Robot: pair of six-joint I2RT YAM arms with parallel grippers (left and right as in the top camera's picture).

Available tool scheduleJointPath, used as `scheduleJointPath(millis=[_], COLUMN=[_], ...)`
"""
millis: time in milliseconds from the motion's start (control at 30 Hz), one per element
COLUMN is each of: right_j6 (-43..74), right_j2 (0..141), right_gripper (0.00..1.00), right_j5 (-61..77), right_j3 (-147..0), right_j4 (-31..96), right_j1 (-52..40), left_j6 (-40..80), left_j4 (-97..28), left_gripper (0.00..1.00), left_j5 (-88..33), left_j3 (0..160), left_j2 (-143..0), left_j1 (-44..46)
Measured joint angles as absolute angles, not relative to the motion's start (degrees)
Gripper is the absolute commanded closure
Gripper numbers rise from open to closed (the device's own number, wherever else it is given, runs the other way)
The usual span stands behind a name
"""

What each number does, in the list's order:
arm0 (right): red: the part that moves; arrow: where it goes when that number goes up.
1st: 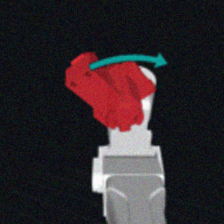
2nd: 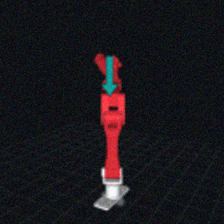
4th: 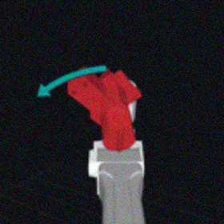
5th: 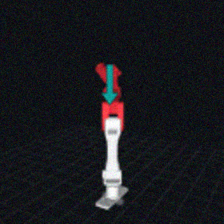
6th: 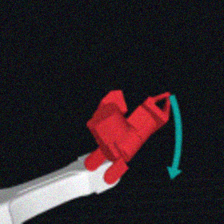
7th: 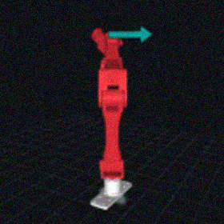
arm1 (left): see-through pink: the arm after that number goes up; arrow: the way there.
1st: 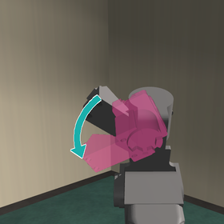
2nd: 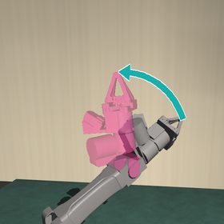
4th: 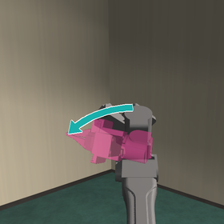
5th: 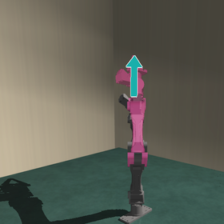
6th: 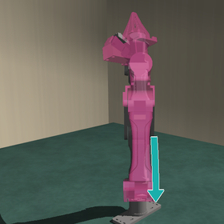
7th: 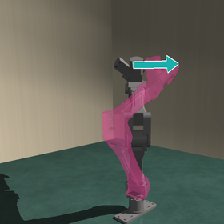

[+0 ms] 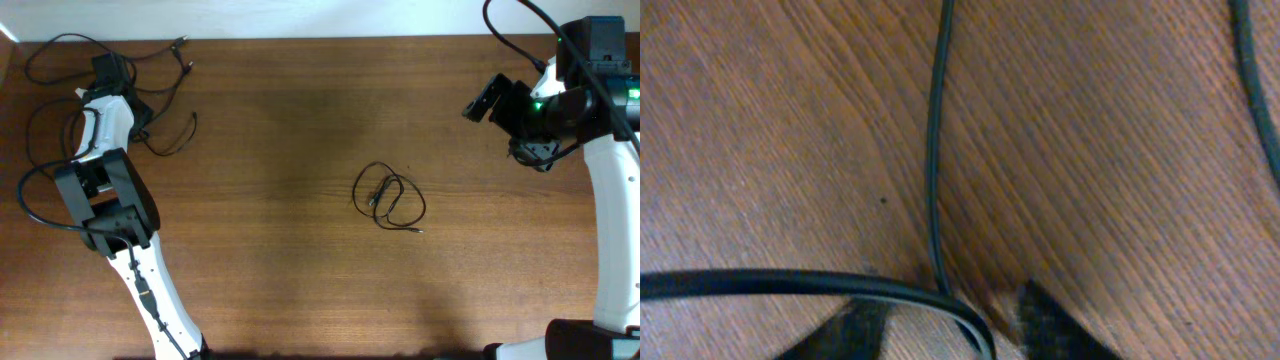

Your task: Untangle cables

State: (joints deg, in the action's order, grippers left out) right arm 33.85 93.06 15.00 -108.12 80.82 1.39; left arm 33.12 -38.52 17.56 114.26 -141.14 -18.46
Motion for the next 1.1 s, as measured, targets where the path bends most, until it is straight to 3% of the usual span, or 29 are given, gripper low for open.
scheduleJointPath(millis=[167,300,333,367,533,833,867,900,1100], right_j6=[33.8,33.8,33.8,33.8,33.4,33.0,33.0,33.0,32.9], right_j2=[93.1,93.1,93.1,93.1,93.1,93.1,93.1,93.1,93.1], right_gripper=[0.01,0.02,0.02,0.02,0.02,0.02,0.02,0.02,0.02], right_j5=[15.0,15.0,15.0,15.0,15.0,15.0,15.0,15.0,15.0], right_j3=[-108.1,-108.1,-108.1,-108.1,-108.1,-108.1,-108.1,-108.1,-108.1], right_j4=[80.9,80.9,81.0,81.1,81.5,81.6,81.6,81.6,81.7], right_j1=[1.4,1.4,1.4,1.4,1.4,1.4,1.4,1.4,1.4], left_j6=[29.6,22.9,20.4,18.7,6.8,-3.2,-3.2,-3.2,-2.3], left_j4=[-38.5,-38.5,-38.5,-38.5,-38.3,-38.3,-38.3,-38.3,-38.3], left_gripper=[0.69,0.75,0.85,0.88,0.89,0.78,0.74,0.64,0.62], left_j5=[18.7,19.1,19.1,19.1,19.1,19.2,19.4,19.4,20.3], left_j3=[114.3,114.3,114.3,114.3,114.3,114.3,114.3,114.3,114.5], left_j2=[-141.2,-141.2,-141.2,-141.2,-141.3,-141.3,-141.3,-141.3,-141.3], left_j1=[-18.5,-18.5,-18.5,-18.5,-20.4,-25.4,-25.5,-25.6,-25.8])
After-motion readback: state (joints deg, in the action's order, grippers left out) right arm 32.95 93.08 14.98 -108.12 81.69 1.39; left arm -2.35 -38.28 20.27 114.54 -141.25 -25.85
